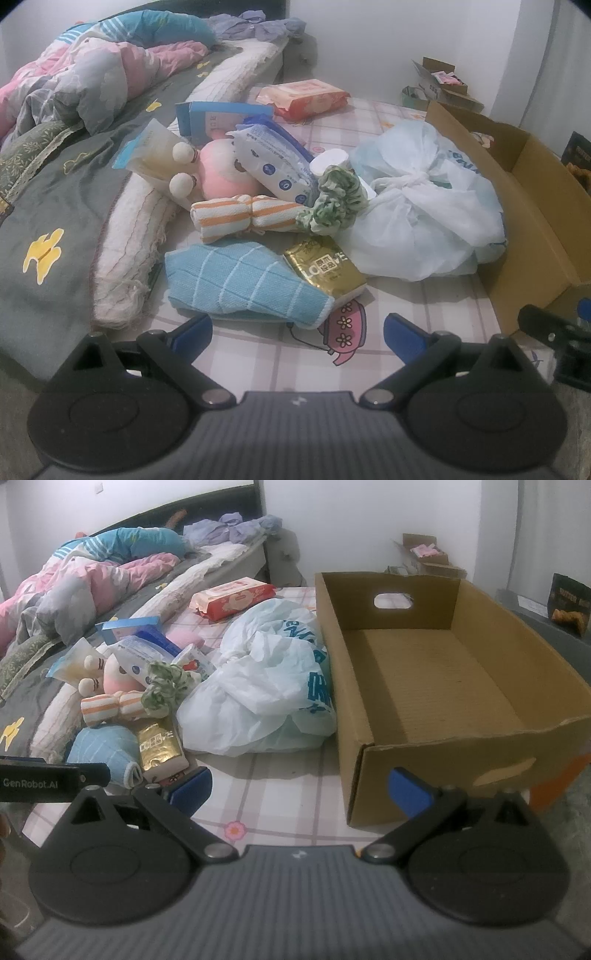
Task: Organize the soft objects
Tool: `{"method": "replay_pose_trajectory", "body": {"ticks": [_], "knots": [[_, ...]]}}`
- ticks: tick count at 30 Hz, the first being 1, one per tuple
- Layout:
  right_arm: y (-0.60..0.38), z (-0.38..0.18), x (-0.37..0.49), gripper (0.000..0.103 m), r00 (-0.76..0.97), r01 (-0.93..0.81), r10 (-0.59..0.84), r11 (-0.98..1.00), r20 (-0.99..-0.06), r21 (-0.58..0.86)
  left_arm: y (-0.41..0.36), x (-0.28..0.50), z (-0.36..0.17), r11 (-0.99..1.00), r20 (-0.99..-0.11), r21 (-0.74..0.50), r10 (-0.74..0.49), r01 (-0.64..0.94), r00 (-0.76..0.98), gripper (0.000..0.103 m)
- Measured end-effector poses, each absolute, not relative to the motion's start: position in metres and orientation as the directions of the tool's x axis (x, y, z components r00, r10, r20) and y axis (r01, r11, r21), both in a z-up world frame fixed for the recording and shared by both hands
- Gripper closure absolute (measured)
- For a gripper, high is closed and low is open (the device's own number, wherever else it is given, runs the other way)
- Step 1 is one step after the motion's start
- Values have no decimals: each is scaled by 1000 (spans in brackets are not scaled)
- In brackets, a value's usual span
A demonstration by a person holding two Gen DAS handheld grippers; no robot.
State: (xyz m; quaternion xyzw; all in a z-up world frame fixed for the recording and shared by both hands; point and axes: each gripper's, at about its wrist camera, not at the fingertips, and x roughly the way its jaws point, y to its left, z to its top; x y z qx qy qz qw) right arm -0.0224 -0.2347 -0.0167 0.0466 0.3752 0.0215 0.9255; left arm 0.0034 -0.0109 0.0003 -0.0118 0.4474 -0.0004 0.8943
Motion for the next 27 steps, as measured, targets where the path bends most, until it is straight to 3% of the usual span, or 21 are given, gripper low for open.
{"method": "replay_pose_trajectory", "body": {"ticks": [27], "knots": [[-236,-19,-17,1,711,4,74,994,-699,109,-10,5,-1,1000,-802,-19,-11,-7,597,3]]}}
